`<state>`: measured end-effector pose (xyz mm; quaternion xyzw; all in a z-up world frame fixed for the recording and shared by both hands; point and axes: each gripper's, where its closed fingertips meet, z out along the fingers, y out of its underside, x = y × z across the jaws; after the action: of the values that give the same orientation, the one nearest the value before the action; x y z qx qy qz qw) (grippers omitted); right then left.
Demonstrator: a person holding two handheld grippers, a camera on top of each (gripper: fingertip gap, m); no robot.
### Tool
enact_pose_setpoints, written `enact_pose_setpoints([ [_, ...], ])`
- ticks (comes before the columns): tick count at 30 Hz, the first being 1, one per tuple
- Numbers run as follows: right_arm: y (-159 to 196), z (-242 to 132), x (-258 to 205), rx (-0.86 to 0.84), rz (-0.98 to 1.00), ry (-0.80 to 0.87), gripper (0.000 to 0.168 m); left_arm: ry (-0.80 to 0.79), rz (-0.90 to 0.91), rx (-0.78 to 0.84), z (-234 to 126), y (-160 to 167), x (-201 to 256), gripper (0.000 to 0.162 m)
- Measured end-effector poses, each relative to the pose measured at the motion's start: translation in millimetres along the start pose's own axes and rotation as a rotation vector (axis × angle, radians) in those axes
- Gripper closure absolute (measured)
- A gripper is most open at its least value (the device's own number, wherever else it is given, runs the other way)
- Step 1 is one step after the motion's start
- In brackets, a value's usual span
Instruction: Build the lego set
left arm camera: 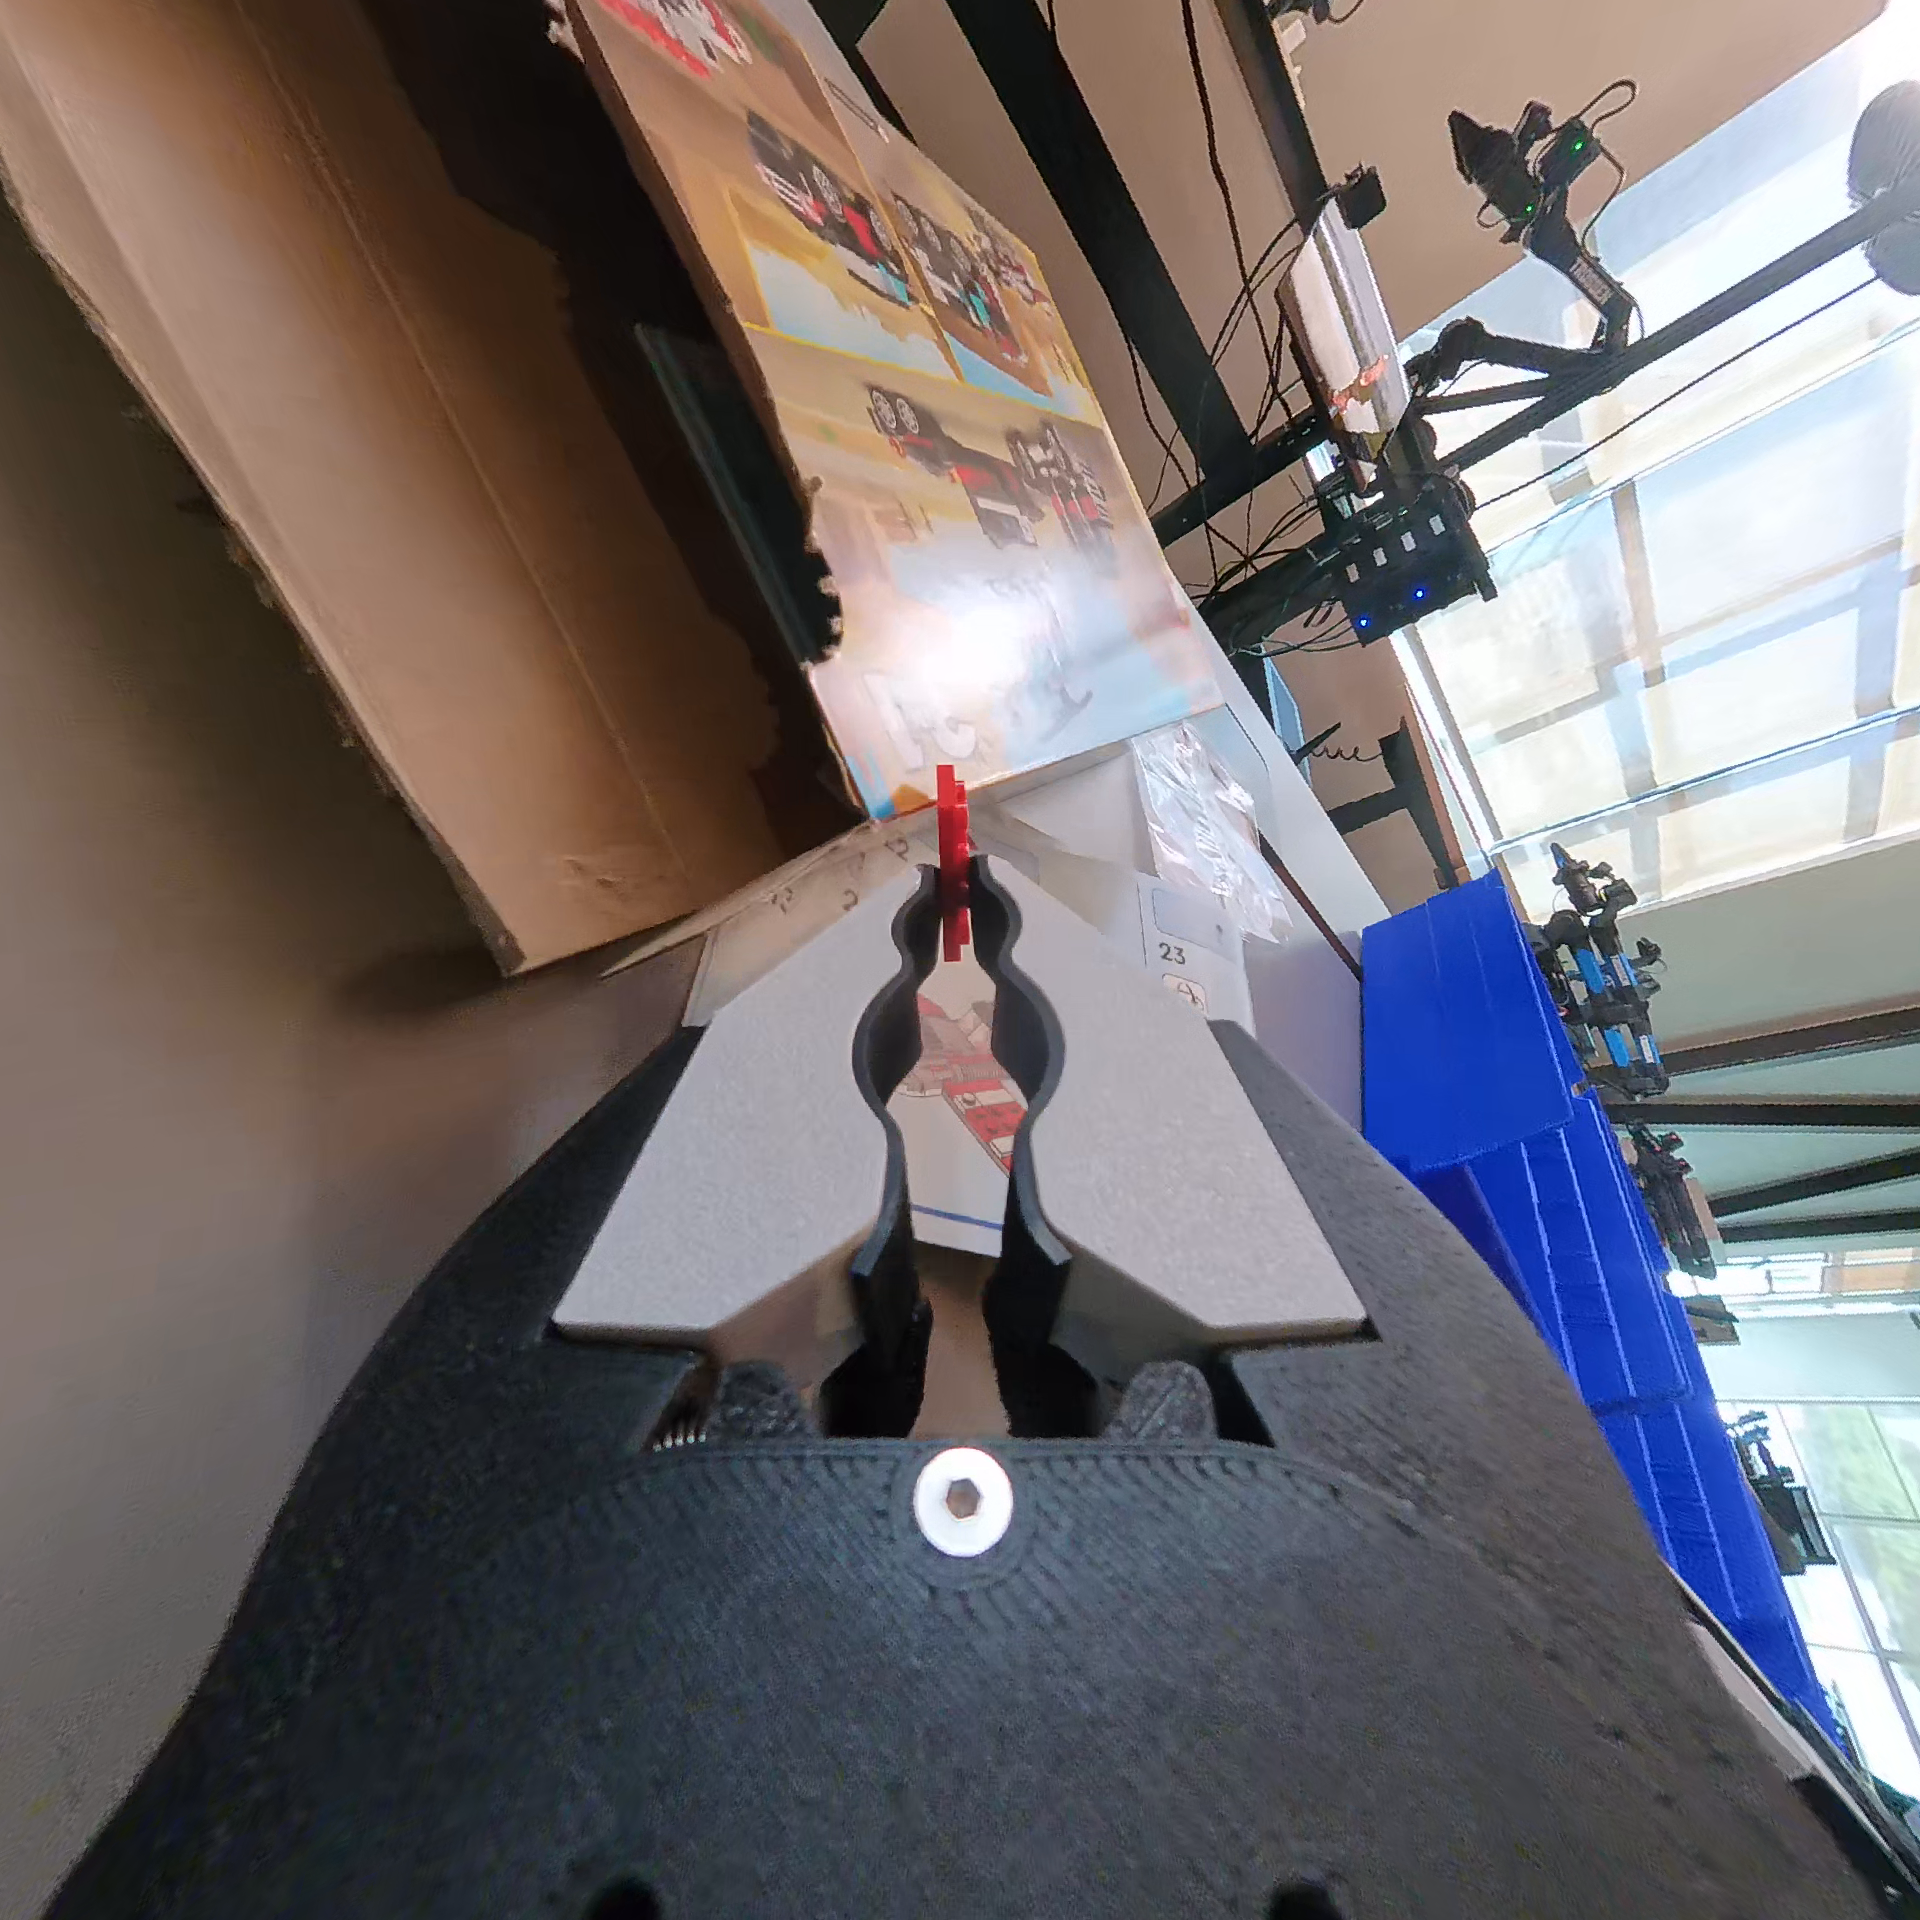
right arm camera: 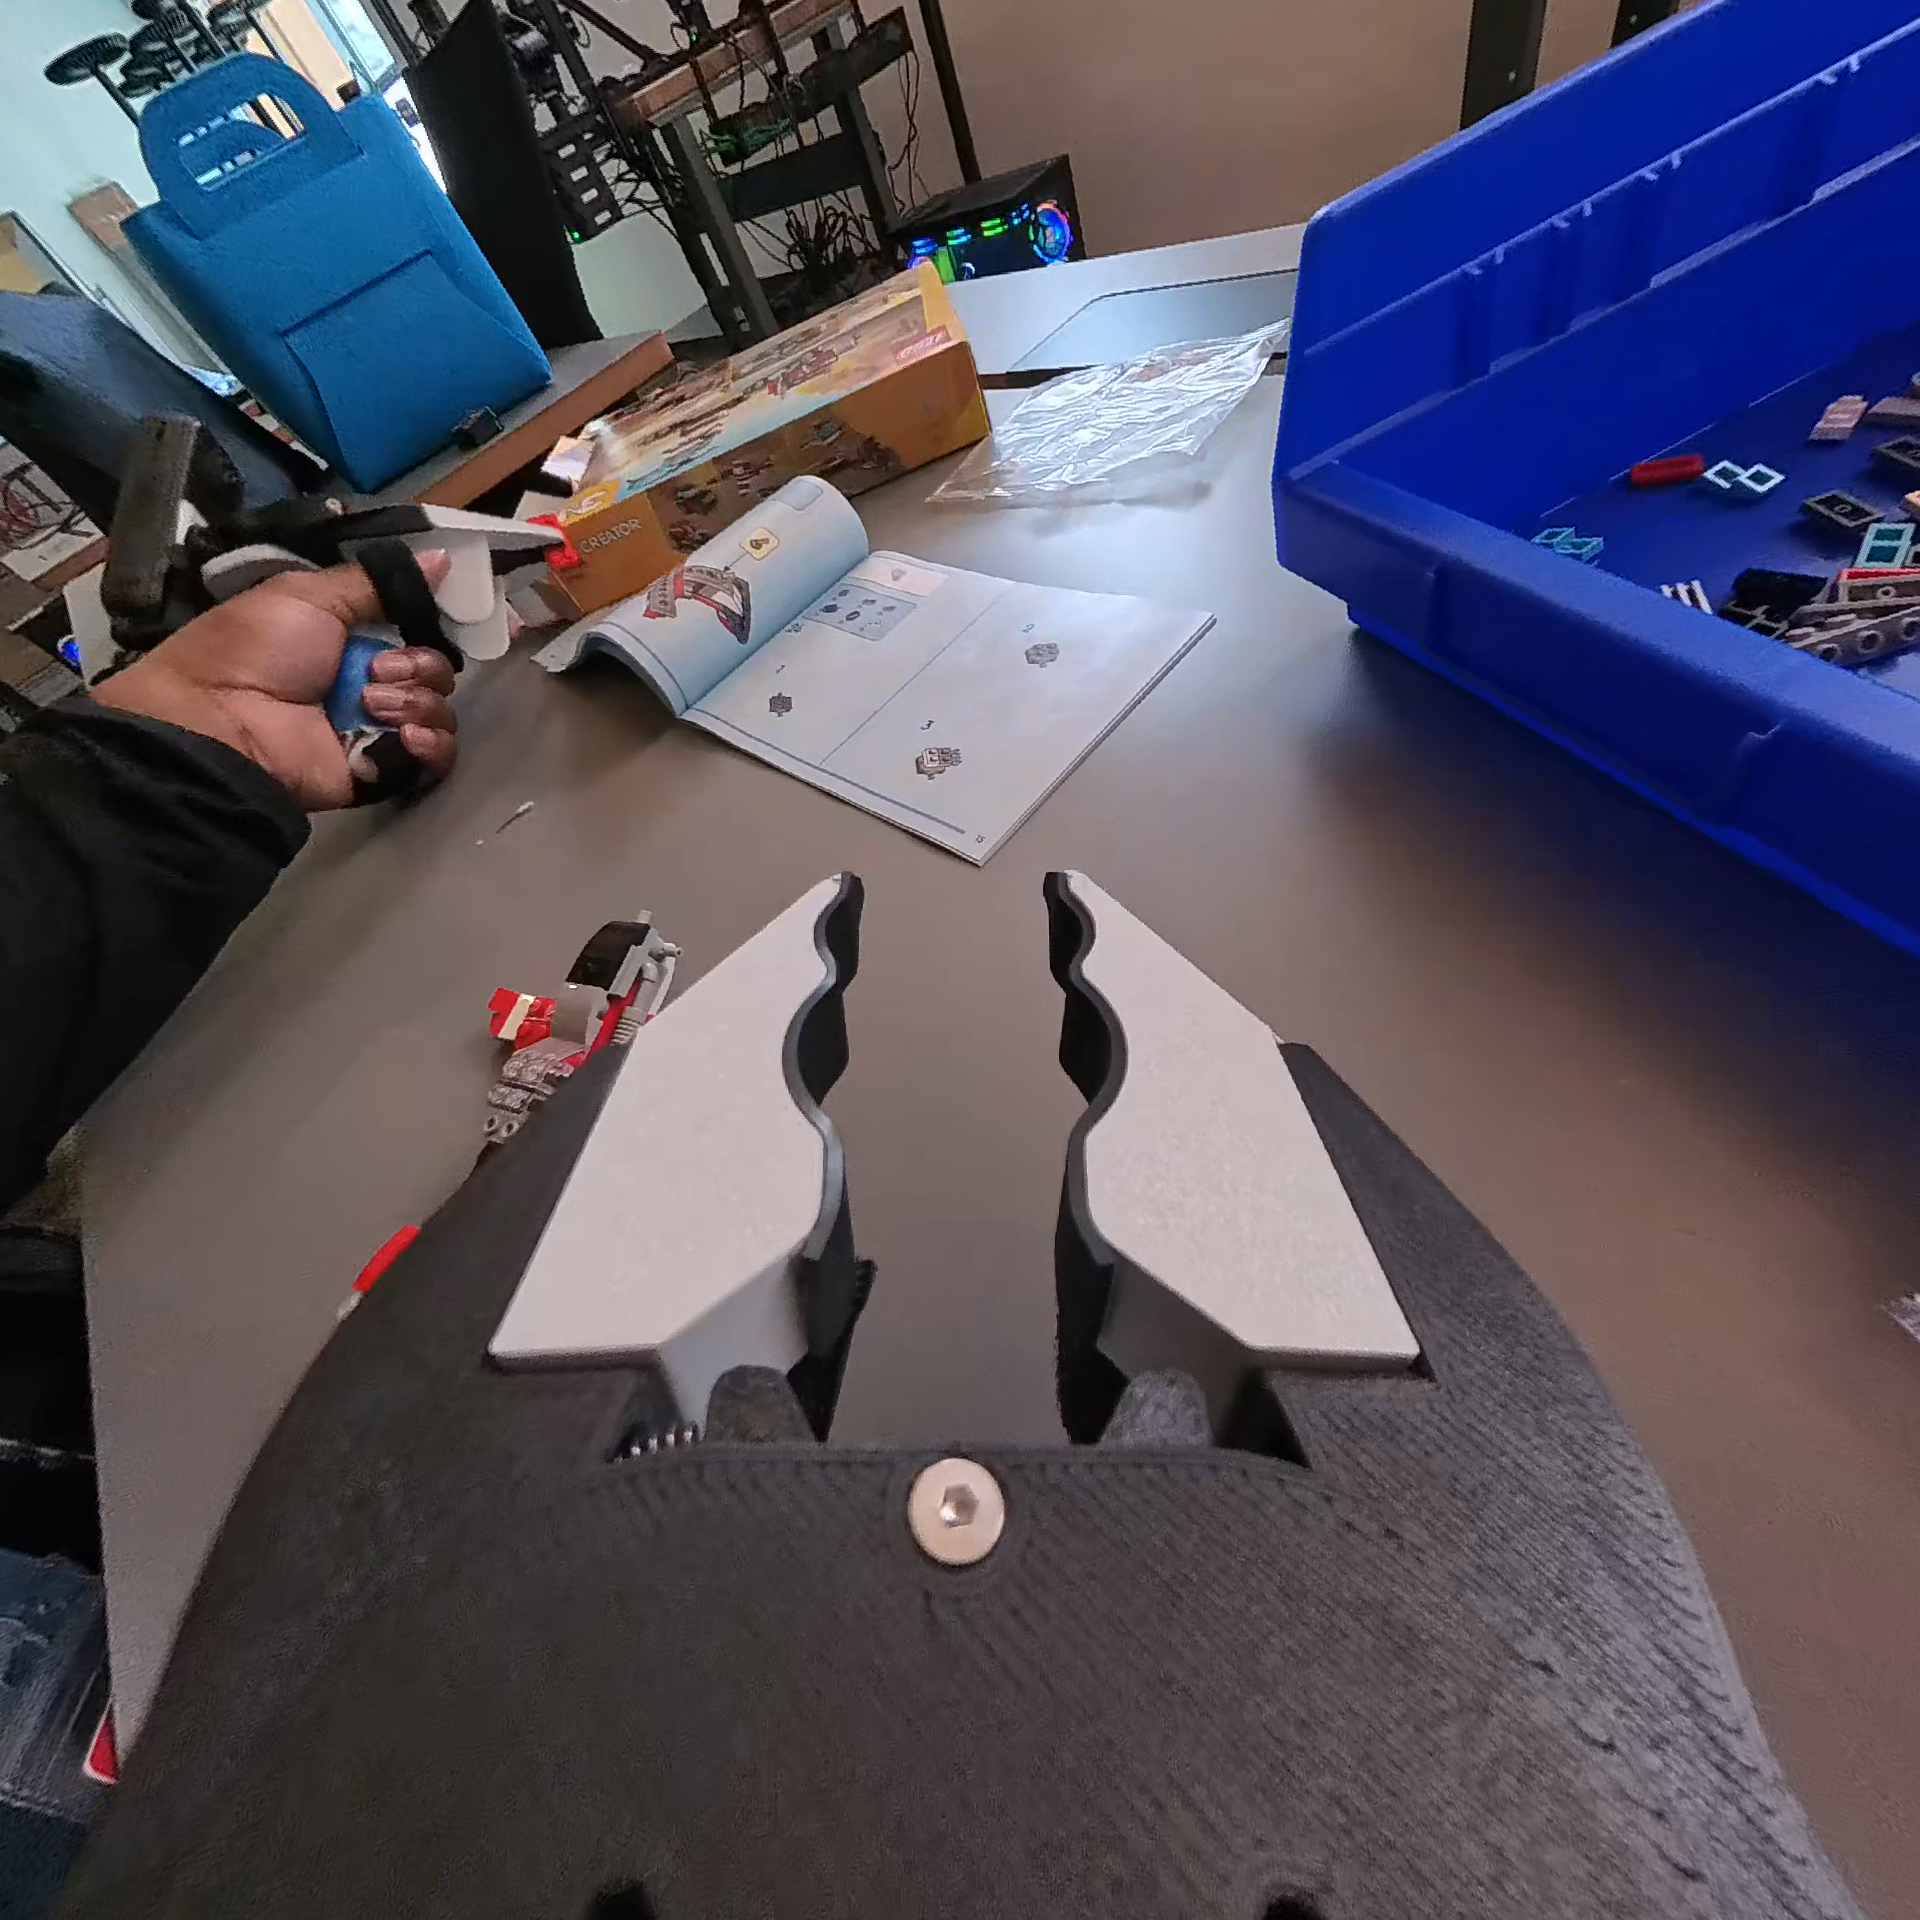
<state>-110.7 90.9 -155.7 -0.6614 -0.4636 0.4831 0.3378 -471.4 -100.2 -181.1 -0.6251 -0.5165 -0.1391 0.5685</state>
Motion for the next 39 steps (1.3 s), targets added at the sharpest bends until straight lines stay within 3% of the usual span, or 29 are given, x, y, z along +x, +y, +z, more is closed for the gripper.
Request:
enact_pose_setpoints([
  [18, 1, 0, 3, -0.004, 0.027, -0.003, 0.131, 0.075, -0.016, -0.003, 3, 0, 11, 0.156],
  [25, -2, -3, 2, 0.022, 0.033, -0.014, 0.131, 0.252, 0.077, -0.032, 3, 12, 73, 0.157],
  [30, -6, -10, -1, 0.063, 0.049, -0.042, 0.131, 0.426, 0.207, -0.164, 2, 60, 156, 0.157],
  [39, -1, -54, 20, 0.066, 0.0, -0.036, 0.13, 0.73, 0.29, -0.456, -25, 205, 304, 0.157],
])
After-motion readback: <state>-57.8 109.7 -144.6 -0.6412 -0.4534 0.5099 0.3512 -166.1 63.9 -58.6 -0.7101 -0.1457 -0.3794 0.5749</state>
